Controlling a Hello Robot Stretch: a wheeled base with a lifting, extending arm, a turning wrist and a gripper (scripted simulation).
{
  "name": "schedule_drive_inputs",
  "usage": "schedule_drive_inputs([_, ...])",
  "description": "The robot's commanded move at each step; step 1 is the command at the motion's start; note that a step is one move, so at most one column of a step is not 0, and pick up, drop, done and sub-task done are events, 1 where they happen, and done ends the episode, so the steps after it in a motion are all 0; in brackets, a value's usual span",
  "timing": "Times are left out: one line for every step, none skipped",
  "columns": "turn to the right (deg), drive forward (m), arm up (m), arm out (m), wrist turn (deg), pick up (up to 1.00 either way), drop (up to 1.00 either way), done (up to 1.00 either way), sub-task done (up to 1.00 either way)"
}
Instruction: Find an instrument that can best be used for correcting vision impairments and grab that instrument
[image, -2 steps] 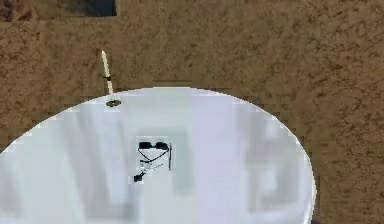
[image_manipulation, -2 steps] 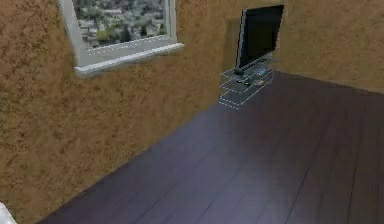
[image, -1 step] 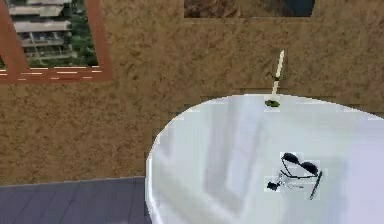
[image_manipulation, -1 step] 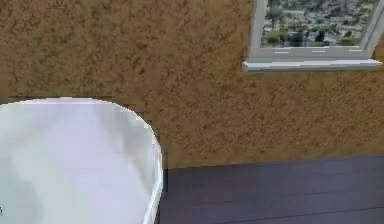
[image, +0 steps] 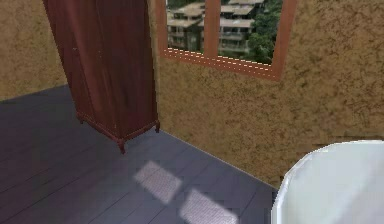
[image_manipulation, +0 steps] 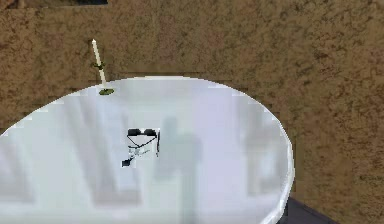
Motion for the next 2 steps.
schedule_drive_inputs([-12.0, 0.0, 0.0, 0.0, 0.0, 0.0, 0.0, 0.0, 0.0])
schedule_drive_inputs([0.0, 0.0, 0.5, 0.0, 0.0, 0.0, 0.0, 0.0, 0.0])
